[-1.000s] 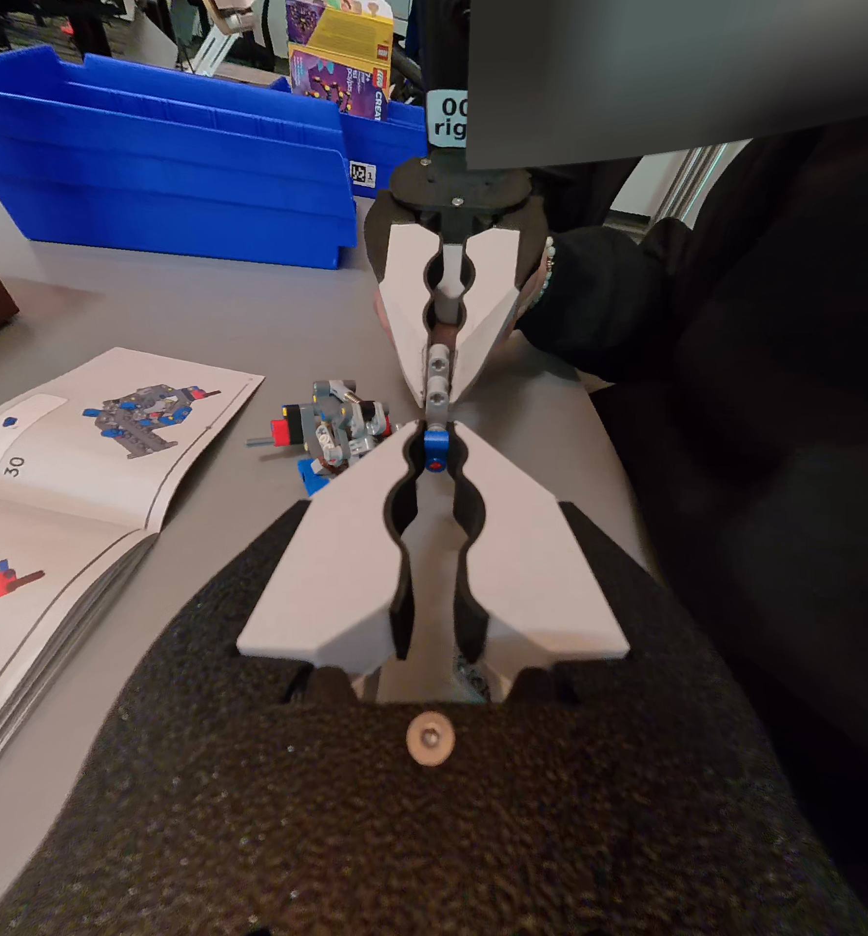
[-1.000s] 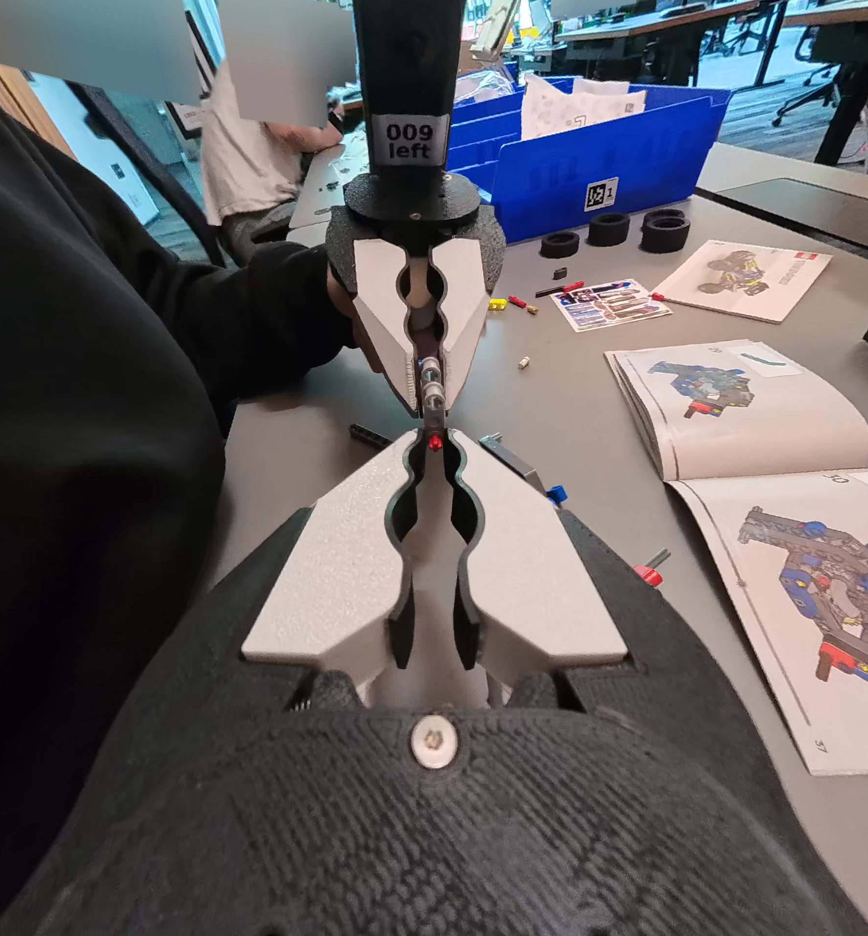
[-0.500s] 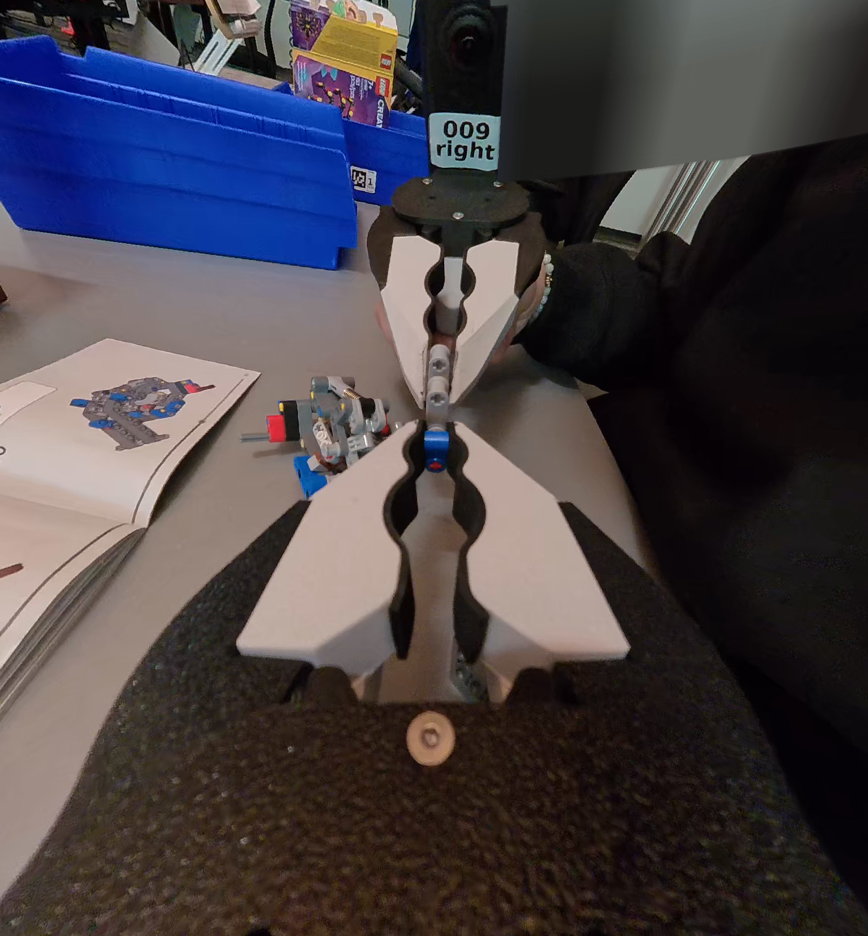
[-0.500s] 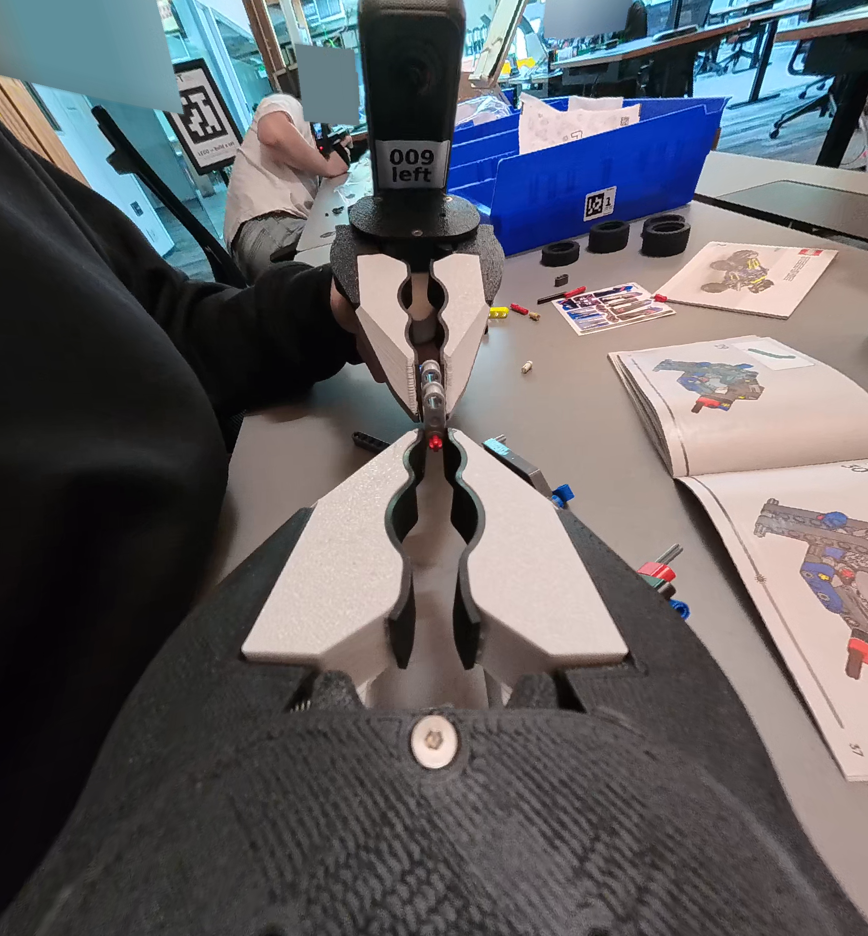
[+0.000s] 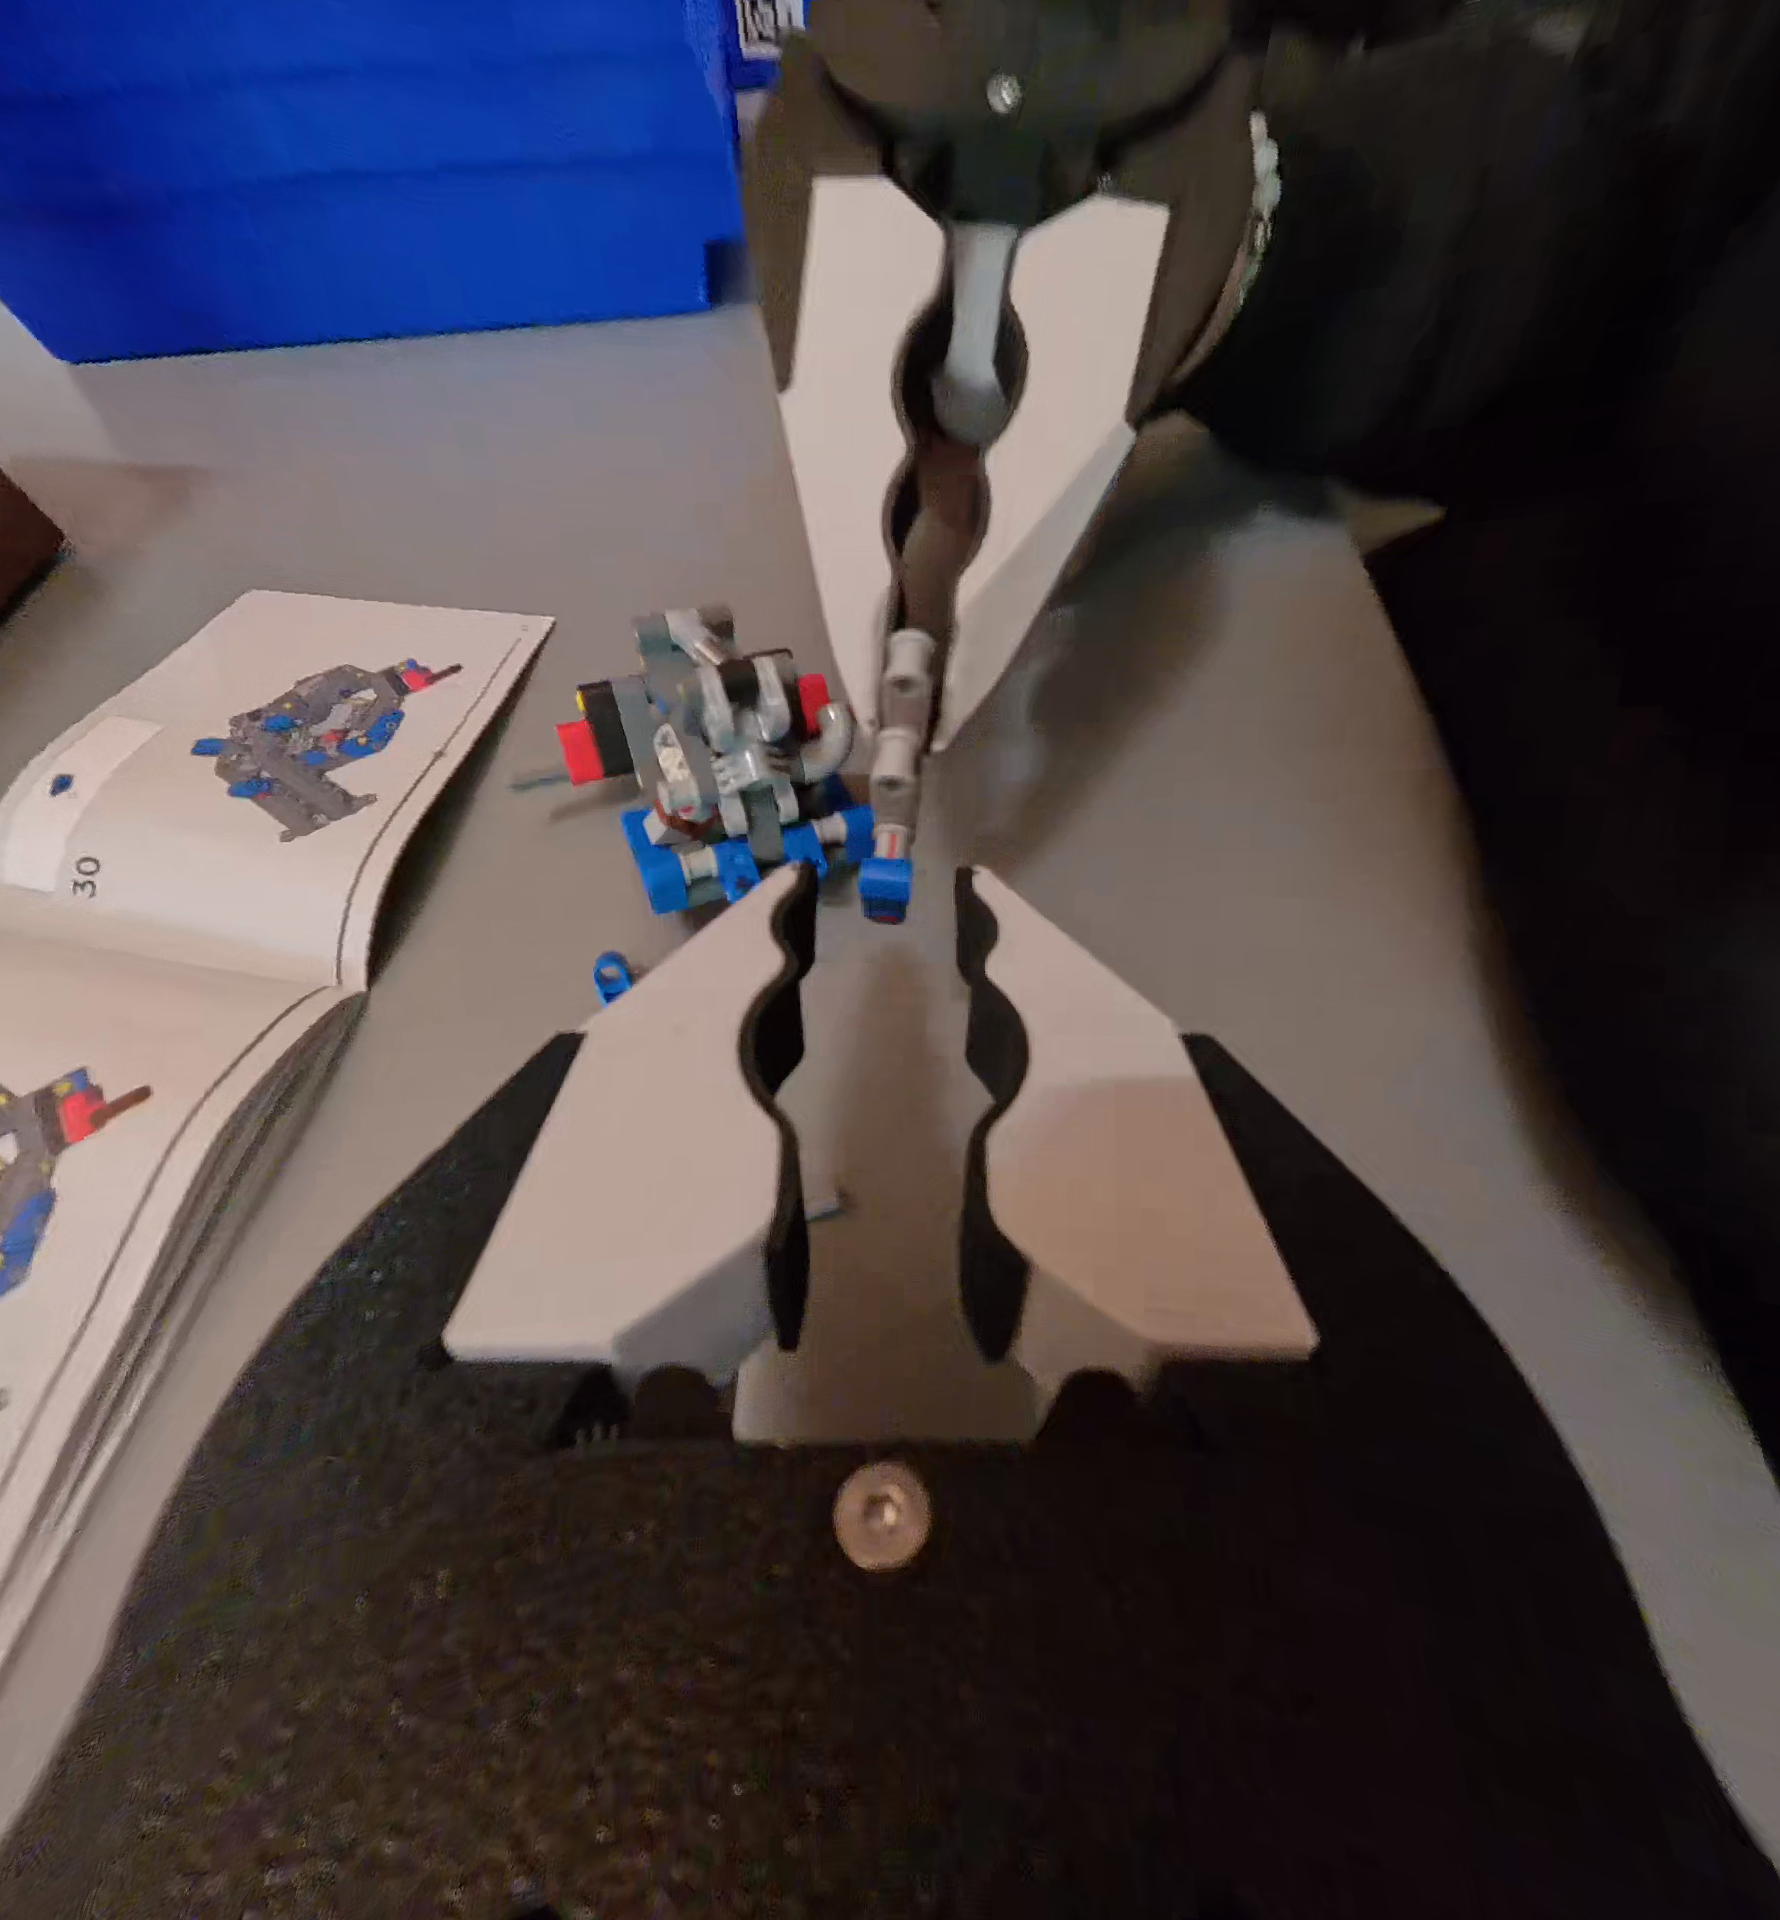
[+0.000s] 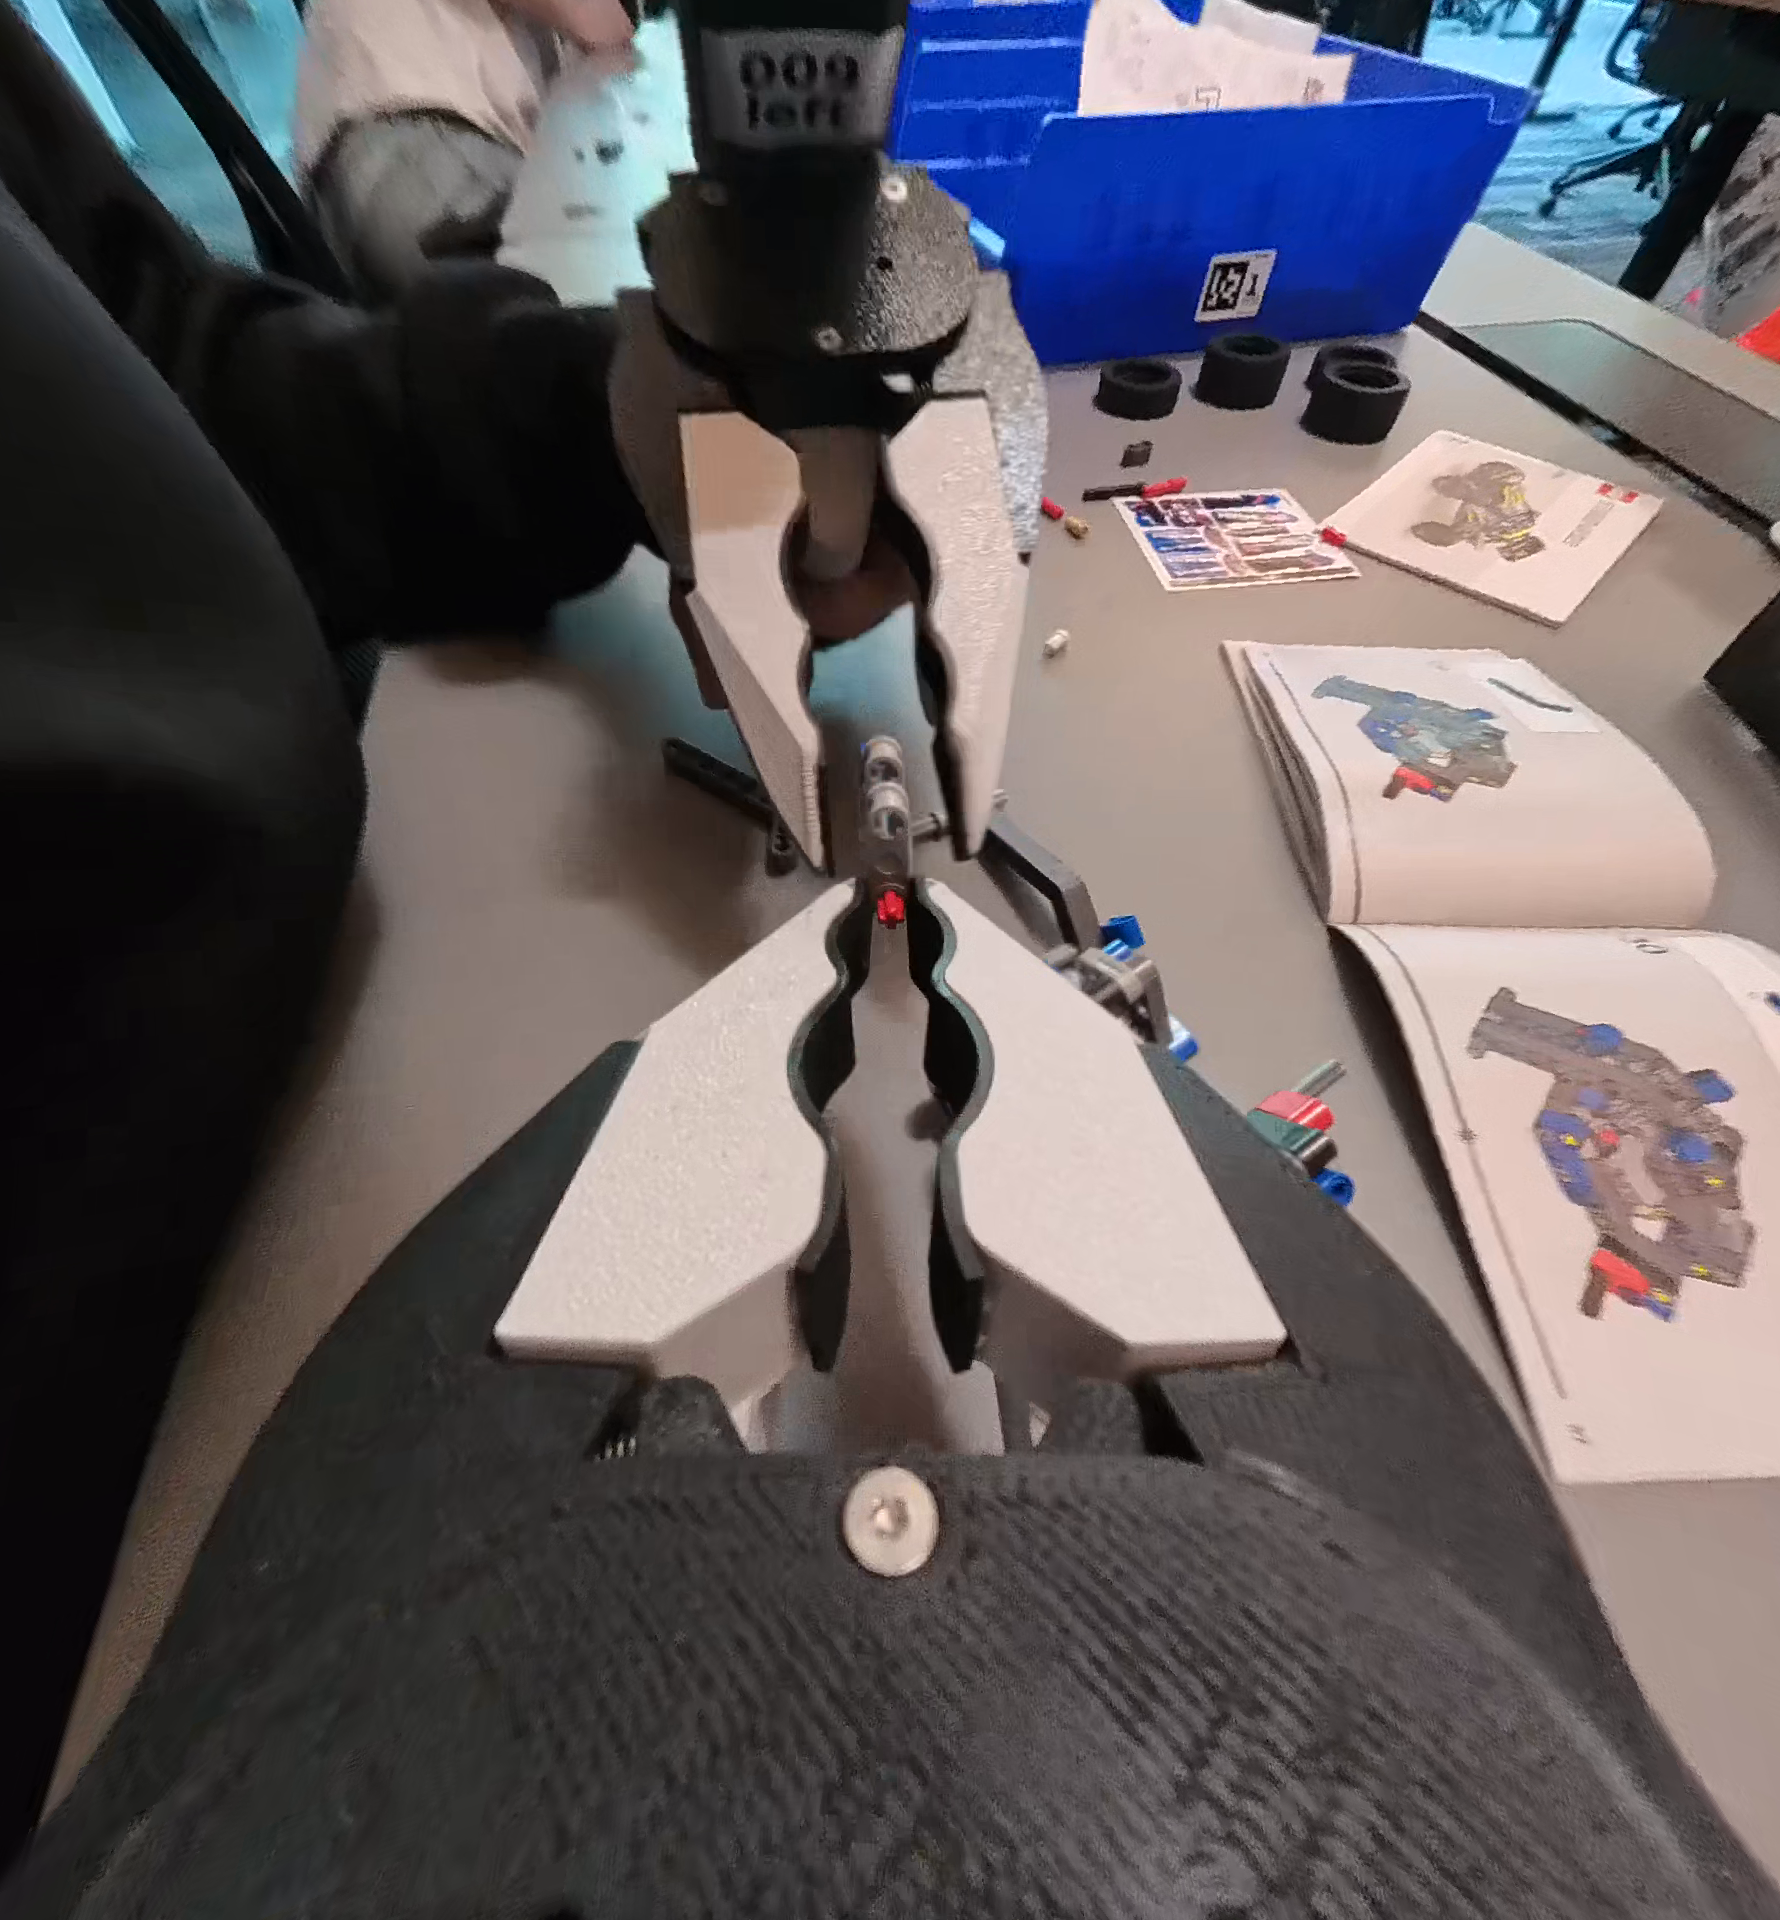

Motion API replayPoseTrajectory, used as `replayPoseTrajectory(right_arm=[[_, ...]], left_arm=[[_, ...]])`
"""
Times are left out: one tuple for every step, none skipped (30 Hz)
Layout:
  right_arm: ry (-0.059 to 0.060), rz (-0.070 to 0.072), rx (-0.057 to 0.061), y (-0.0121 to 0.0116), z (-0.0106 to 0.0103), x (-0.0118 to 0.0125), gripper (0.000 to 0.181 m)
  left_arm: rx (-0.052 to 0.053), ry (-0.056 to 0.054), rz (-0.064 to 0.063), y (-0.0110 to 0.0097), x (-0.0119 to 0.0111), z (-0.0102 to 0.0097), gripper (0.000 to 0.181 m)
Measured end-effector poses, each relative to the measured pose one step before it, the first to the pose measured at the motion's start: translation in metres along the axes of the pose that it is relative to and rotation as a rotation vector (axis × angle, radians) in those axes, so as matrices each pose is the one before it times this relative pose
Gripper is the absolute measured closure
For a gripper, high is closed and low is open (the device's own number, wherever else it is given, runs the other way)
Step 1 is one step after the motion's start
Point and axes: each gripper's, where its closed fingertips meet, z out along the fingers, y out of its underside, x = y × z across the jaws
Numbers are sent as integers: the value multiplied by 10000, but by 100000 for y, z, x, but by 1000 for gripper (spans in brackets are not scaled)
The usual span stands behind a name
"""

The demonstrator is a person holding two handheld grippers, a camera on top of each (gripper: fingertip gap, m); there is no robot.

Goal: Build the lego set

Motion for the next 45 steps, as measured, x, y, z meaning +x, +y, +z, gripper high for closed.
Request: replayPoseTrajectory(right_arm=[[-9, -235, -172, -7, 119, -98, 176], [-68, -200, -165, -41, 161, -152, 176], [66, -214, -170, -30, 171, 52, 176], [90, -215, -201, 25, 171, 100, 176], [49, -205, -202, 72, 165, 53, 176], [69, -158, -141, 0, 105, 97, 176], [29, -83, -89, -23, 61, 75, 176], [-64, 17, -67, -25, 64, -48, 176], [-54, 45, -64, 7, 46, -23, 176], [-31, -52, -54, -25, -44, -8, 176], [69, -156, -59, -69, -200, 79, 176], [166, -231, -125, -39, -441, 268, 176], [295, -235, -182, 37, -675, 565, 175], [418, -179, -152, 66, -841, 871, 177], [324, -111, -116, 160, -830, 855, 176], [46, -13, -171, 379, -675, 543, 171], [-160, 31, -267, 591, -438, 281, 163], [-82, -43, -296, 621, -233, 368, 160], [21, -158, -231, 528, -72, 473, 162], [-86, -230, -199, 459, 65, 269, 167], [-101, -228, -212, 378, 115, 211, 167], [-102, -181, -143, 188, 172, 166, 165], [-330, -163, -75, 120, 275, -176, 165], [-326, -115, -23, 112, 402, -169, 165], [-220, -61, -26, 180, 485, 3, 164], [-363, -76, -93, 322, 503, -234, 163], [-249, -84, -70, 257, 444, -130, 163], [-148, -92, 6, 98, 370, -70, 163], [-216, -103, 8, 91, 305, -235, 164], [-129, -69, 26, 33, 263, -134, 164], [-23, -36, 17, 39, 217, -20, 166], [18, -28, -14, 95, 167, 23, 167], [42, -16, -17, 96, 123, 43, 169], [54, -3, -8, 87, 62, 72, 171], [-54, 22, 54, -2, -2, -86, 172], [-112, 55, 52, 16, -23, -156, 175], [-47, 94, 86, 1, -6, -53, 176], [0, 95, 137, -17, -3, -4, 176], [-3, 126, 169, -21, -4, 3, 175], [11, 142, 184, -18, 1, 3, 175], [18, 125, 188, -25, 3, -4, 176], [28, 69, 163, -31, -6, -7, 176], [13, 42, 116, -22, -5, -3, 176], [-37, 41, 68, -25, -2, -62, 176], [-39, 22, 14, -15, 12, -39, 176]], left_arm=[[-198, -149, 226, 54, 61, 151, 157], [-135, -232, 179, -21, -109, 144, 157], [-69, -190, 192, -69, -67, 95, 161], [-15, -163, 166, -112, -65, 34, 169], [-35, -168, 97, -39, -130, -1, 176], [-96, -123, 78, 107, -112, -18, 177], [-38, 17, 71, 78, 56, -31, 177], [11, 3, 22, 45, 22, -40, 177], [63, 36, -50, -8, 50, -15, 177], [157, 38, -148, -110, 1, -9, 177], [195, -3, -210, -164, -85, -31, 177], [65, -11, -204, 22, -130, -53, 177], [-116, -20, -140, 246, -141, -28, 177], [-215, -117, -82, 389, -254, 17, 177], [-186, -97, -6, 343, -160, 101, 177], [-134, -83, -29, 267, -137, 161, 177], [-153, -100, -141, 291, -201, 223, 177], [-141, -67, -173, 242, -178, 243, 177], [-85, -21, -127, 128, -90, 247, 177], [-48, -39, -96, 36, -108, 217, 177], [-59, -75, -90, -4, -133, 195, 177], [-112, -92, -80, 81, -151, 189, 177], [-167, -93, -62, 187, -167, 206, 177], [-132, -72, -20, 171, -106, 209, 177], [-62, -64, -12, 85, -75, 170, 177], [-54, -2, -8, 65, 16, 136, 177], [-49, -5, -10, 64, 12, 115, 177], [-27, -55, -4, 40, -59, 90, 177], [-10, -10, 4, 20, 19, 78, 177], [33, 13, -18, -46, 48, 85, 177], [74, -6, -29, -113, 26, 78, 177], [26, 35, 5, -47, 75, 77, 177], [-6, -15, 40, -10, -21, 49, 177], [45, -135, 30, -70, -225, -9, 177], [34, -139, 32, -24, -255, -20, 177], [49, -44, -9, -46, -140, -34, 177], [47, 53, -7, -42, -4, -52, 177], [61, -24, -5, -47, -105, -65, 177], [92, -55, 14, -100, -134, -86, 177], [42, -9, 27, -22, -87, -63, 177], [43, 42, 10, -45, -7, -33, 177], [40, 10, 43, -48, -50, -13, 177], [9, 6, 125, -13, -29, 15, 177], [-20, 15, 126, 29, -27, 46, 177], [23, -4, 109, -25, -80, 22, 177]])
